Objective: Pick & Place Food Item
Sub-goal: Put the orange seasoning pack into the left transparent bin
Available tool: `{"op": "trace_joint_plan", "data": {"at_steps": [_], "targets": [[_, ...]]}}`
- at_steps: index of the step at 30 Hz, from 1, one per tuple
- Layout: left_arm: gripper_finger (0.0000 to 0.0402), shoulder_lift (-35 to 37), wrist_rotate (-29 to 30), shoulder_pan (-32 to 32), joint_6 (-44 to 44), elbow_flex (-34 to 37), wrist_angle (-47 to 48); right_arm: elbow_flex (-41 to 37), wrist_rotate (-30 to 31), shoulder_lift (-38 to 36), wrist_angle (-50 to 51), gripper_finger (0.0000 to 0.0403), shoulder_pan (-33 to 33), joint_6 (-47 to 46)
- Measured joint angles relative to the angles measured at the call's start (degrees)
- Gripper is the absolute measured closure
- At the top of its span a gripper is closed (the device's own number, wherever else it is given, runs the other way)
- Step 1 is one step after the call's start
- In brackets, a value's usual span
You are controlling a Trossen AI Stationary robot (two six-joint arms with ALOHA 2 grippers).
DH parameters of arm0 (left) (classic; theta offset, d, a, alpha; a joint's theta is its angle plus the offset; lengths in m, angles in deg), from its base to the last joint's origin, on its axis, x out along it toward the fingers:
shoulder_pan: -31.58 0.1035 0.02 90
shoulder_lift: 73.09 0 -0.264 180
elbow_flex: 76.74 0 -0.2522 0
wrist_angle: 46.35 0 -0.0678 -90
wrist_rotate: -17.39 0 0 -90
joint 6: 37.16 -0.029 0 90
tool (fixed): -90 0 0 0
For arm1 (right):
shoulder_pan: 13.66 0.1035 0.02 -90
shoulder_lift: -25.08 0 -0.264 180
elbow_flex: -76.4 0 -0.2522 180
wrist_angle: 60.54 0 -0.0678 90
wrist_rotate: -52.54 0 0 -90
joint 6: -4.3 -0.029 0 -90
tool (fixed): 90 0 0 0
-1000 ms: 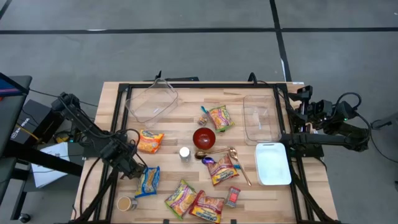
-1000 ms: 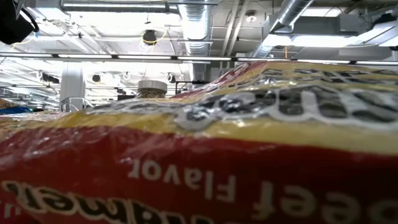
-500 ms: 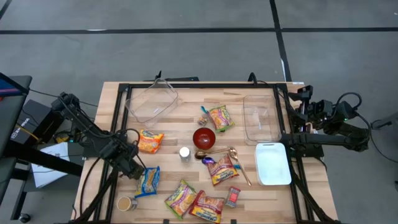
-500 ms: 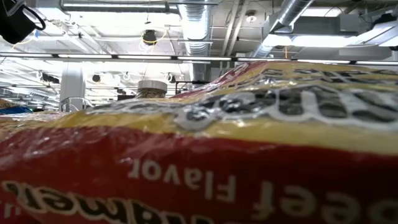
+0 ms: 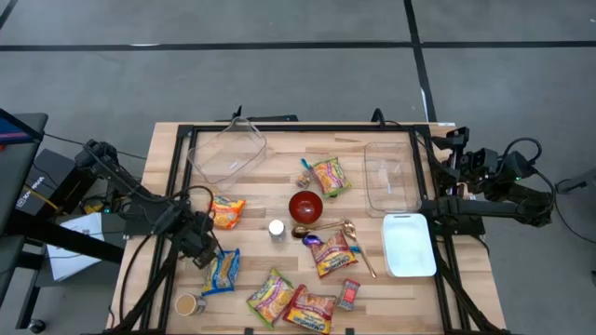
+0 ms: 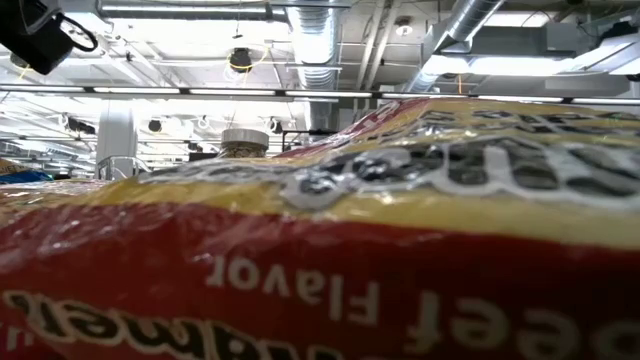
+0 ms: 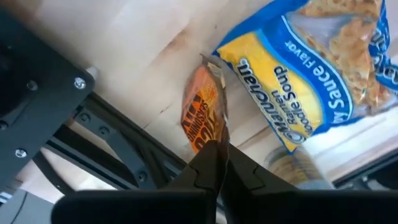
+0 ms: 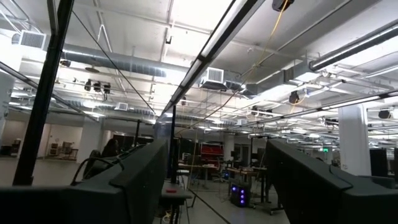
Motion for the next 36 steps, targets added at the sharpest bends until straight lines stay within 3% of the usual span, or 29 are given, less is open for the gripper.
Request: {"op": "trace_joint_plan", "data": {"at_steps": [9, 17, 23, 36], "targets": [[0.0401, -0.02, -3.01, 3.98, -9.69, -4.79, 4.98, -0.02, 2.82, 0.69, 0.10, 0.0138, -0.02, 1.18], [0.0401, 0.00, 2.03, 7.51, -17.39, -16.36, 12.52, -0.02, 3.09, 4.68, -1.87, 0.0138, -0.02, 2.28], [0.0401, -0.28, 8.23, 11.06, -25.74, -22.40, 13.18, -0.02, 6.53, 8.20, -3.62, 0.0138, -0.15, 3.75], [0.0401, -8.28, 17.07, 22.47, -54.92, -28.87, 10.29, -0.02, 8.91, 14.96, -7.07, 0.0138, -0.15, 4.48]]}}
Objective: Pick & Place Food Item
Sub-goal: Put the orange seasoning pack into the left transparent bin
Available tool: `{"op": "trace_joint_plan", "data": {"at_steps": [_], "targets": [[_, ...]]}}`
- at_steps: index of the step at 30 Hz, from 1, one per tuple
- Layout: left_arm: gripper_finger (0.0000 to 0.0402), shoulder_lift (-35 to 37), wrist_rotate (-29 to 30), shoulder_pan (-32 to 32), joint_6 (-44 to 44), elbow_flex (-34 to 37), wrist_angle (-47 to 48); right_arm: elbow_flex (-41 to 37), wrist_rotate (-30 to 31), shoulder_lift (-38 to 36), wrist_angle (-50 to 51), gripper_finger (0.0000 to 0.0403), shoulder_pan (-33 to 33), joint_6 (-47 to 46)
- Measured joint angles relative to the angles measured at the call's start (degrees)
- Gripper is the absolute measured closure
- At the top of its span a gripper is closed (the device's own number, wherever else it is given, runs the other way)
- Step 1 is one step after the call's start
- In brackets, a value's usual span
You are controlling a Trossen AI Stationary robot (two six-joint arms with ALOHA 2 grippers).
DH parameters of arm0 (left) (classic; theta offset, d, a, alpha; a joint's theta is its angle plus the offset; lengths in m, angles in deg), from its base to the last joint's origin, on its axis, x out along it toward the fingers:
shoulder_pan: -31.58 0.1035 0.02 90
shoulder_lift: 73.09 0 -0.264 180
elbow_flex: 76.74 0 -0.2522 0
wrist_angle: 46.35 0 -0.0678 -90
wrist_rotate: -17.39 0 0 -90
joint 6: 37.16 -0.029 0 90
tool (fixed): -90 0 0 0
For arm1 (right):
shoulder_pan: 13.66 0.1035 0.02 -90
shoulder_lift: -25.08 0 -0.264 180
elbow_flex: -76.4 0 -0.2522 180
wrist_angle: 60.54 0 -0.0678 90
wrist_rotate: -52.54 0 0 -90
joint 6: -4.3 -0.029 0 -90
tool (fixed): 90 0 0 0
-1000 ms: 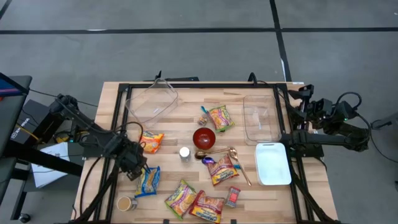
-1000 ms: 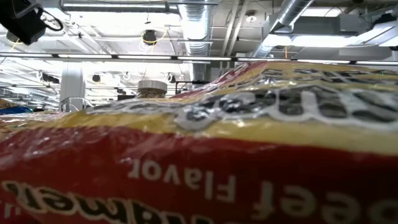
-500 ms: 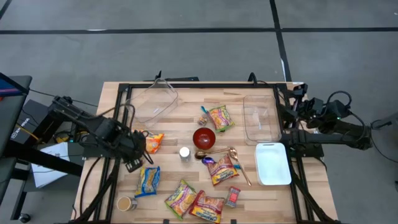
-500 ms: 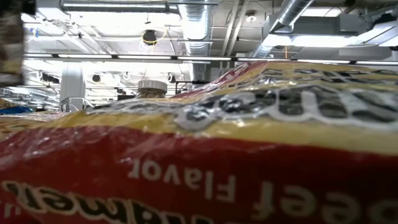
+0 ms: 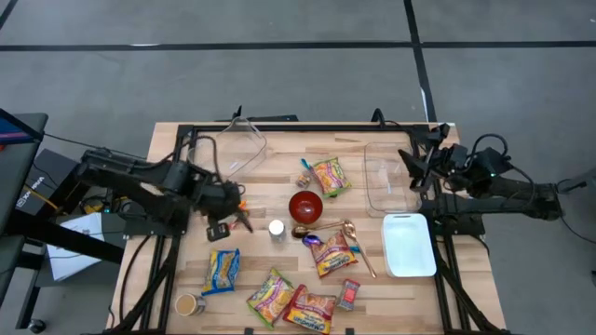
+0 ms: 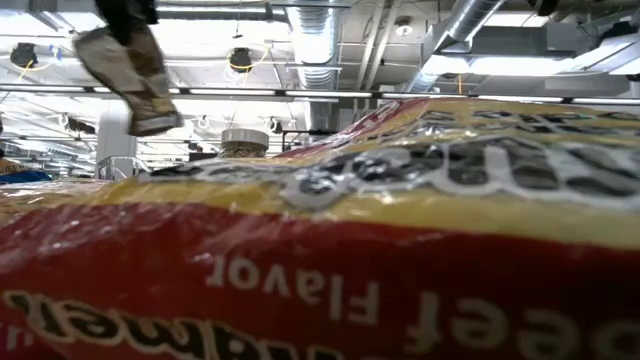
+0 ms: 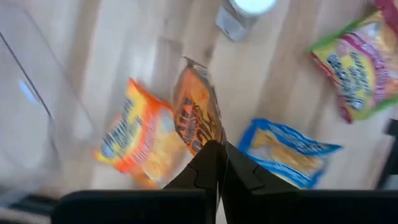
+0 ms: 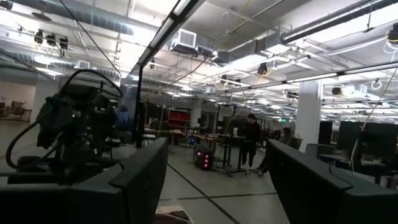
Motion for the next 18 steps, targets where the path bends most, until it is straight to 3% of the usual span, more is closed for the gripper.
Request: {"op": "trace_joint_plan", "data": {"at_steps": [8, 18], "targets": [[0.0401, -5.22, 8.10, 6.72, -15.50, -5.82, -0.50, 1.71, 0.10, 5.04, 1.18, 0.0138, -1.69, -0.07], [0.0401, -5.60, 15.11, 16.38, -31.49, -12.87, -0.44, 2.68, -0.03, 9.40, 1.10, 0.0138, -5.30, -0.17]]}}
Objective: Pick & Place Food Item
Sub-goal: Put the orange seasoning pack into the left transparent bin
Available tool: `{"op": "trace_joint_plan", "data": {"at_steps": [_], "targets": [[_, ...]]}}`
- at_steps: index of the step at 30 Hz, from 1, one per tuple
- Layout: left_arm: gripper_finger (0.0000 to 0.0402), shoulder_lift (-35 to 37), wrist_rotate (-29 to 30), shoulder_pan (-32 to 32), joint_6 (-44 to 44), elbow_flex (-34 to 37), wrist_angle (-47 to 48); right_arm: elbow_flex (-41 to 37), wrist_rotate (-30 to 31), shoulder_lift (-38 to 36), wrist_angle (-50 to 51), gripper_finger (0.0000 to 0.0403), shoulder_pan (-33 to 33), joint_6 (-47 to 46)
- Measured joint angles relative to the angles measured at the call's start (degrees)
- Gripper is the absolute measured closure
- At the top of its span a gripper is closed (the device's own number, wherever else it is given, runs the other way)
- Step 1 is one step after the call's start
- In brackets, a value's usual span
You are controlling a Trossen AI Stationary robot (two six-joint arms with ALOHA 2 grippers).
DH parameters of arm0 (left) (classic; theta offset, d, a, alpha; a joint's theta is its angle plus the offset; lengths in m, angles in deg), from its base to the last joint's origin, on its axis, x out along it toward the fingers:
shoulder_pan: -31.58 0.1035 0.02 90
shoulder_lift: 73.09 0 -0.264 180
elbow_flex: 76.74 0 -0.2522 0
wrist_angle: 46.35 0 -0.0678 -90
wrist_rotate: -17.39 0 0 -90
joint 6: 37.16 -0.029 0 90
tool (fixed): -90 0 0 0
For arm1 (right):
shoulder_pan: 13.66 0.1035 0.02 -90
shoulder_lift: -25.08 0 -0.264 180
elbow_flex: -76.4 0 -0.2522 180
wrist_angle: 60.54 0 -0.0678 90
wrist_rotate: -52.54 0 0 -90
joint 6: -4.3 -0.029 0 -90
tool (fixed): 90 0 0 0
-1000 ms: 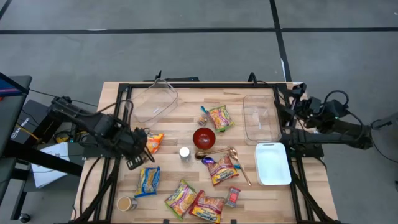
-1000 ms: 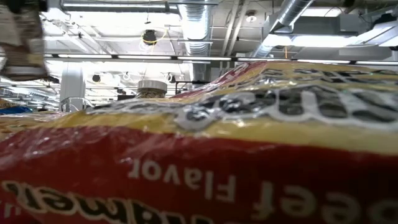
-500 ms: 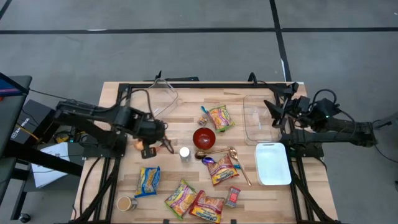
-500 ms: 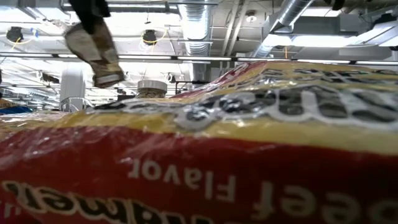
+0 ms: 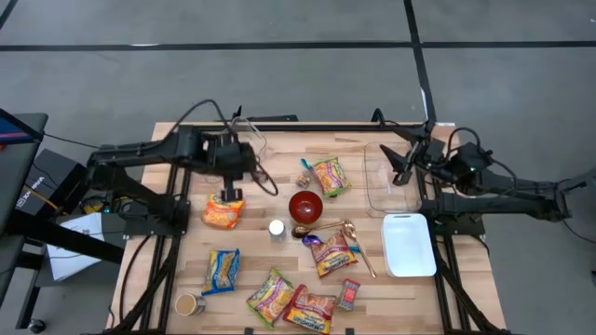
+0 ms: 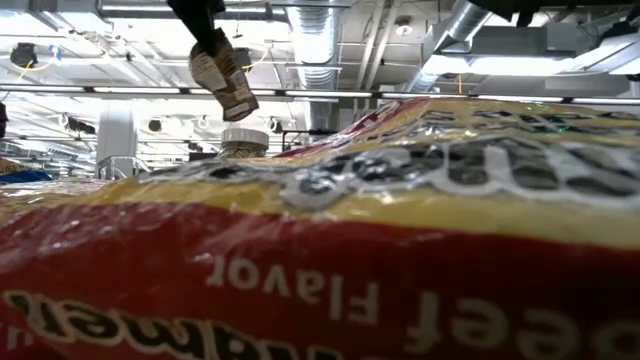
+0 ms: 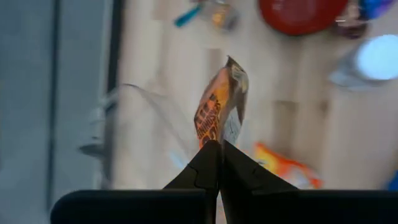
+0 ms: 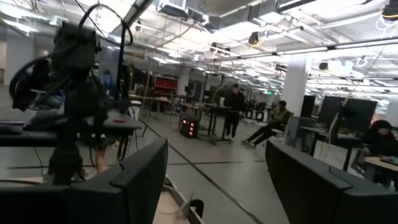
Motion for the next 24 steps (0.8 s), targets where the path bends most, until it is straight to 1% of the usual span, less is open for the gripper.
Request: {"op": "trace_joint_plan", "data": {"at_steps": [4, 11, 18, 20, 24], "targets": [[0.0401, 0.02, 2.11, 4.10, -7.98, -0.88, -3.45, 0.01, -0.10, 0.07, -0.03, 0.0138, -1.41, -0.02], [0.0401, -0.11, 2.12, 11.20, -21.81, -0.92, -11.97, 0.01, -0.10, 0.07, 0.16, 0.0138, -1.84, 0.13], [0.0401, -0.29, 2.08, 17.41, -33.67, -0.92, -20.53, 0.01, -0.09, 0.07, 0.19, 0.0138, -1.84, 0.64], [0.0401, -0.59, 2.02, 18.73, -36.41, -0.92, -22.81, 0.01, -0.09, 0.07, 0.42, 0.0138, -1.84, 0.89], [0.0401, -1.52, 1.91, 22.02, -39.80, -0.95, -23.88, 0.03, -0.09, 0.07, 2.43, 0.0138, -1.84, -0.04]]}}
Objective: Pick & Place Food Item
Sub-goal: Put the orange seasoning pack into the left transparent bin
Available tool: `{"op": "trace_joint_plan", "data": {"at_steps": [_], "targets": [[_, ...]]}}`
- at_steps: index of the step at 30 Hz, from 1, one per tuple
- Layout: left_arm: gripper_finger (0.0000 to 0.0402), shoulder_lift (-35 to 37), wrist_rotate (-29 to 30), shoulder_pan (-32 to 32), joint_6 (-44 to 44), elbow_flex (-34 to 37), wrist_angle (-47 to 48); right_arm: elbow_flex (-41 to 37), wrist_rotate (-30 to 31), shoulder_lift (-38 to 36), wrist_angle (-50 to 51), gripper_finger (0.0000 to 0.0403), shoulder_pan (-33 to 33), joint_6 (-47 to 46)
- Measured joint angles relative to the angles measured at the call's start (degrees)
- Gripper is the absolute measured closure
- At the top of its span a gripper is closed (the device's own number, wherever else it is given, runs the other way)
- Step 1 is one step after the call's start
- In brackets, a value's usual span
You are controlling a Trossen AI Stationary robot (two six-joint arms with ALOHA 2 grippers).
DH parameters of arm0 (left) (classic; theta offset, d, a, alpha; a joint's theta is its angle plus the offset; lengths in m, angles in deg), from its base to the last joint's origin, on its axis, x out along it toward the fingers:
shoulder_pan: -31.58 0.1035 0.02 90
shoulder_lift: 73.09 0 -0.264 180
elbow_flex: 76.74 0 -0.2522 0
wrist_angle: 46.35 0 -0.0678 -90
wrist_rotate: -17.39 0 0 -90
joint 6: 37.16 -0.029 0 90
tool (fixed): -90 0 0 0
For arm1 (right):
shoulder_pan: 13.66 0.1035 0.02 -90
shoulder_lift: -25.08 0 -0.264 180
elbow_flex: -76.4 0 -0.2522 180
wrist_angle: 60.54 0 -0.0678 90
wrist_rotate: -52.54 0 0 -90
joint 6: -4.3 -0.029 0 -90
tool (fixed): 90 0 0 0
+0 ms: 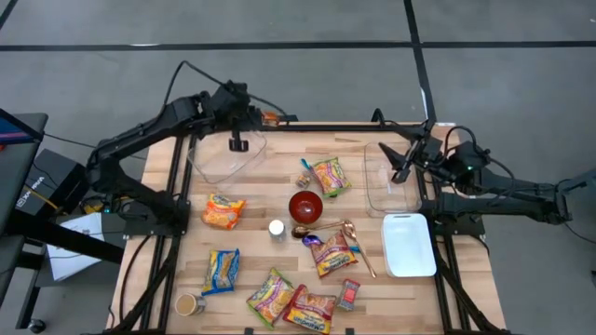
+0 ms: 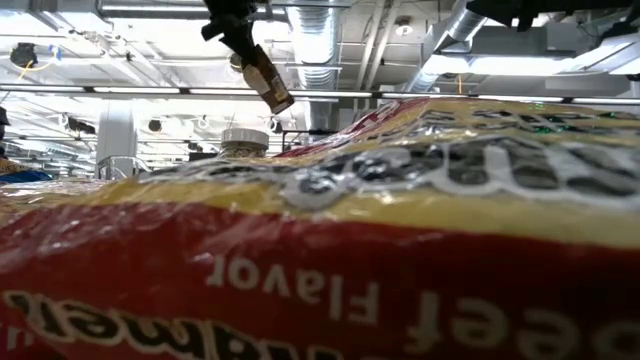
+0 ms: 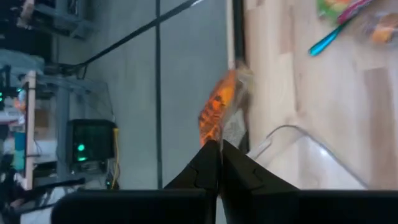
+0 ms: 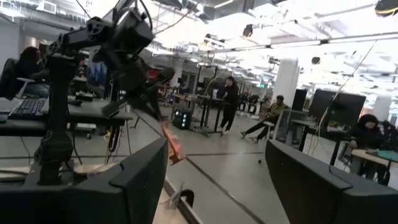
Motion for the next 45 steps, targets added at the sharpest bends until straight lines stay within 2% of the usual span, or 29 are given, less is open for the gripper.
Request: {"op": "trace_joint_plan", "data": {"at_steps": [10, 17, 21, 26, 45], "targets": [[0.0401, -5.55, -0.01, 8.86, -1.80, 0.01, 1.37, 0.00, 0.00, -0.15, 3.98, 0.0138, 0.13, -3.02], [0.0401, -7.24, -0.06, 11.77, -1.17, 0.02, 11.19, 0.00, 0.00, -0.15, 6.75, 0.0138, 0.13, -4.11], [0.0401, -7.25, -0.90, 12.45, 0.87, 0.02, 16.04, 0.00, 0.00, -0.17, 7.54, 0.0138, 0.11, -4.97], [0.0401, -7.20, -5.10, 12.81, 4.42, 0.02, 19.99, 0.00, 0.00, -0.15, 8.10, 0.0138, 0.11, -4.97], [0.0401, -7.18, -6.57, 12.75, 12.90, 0.02, 24.56, 0.00, 0.00, -0.15, 7.95, 0.0138, 0.09, -4.99]]}}
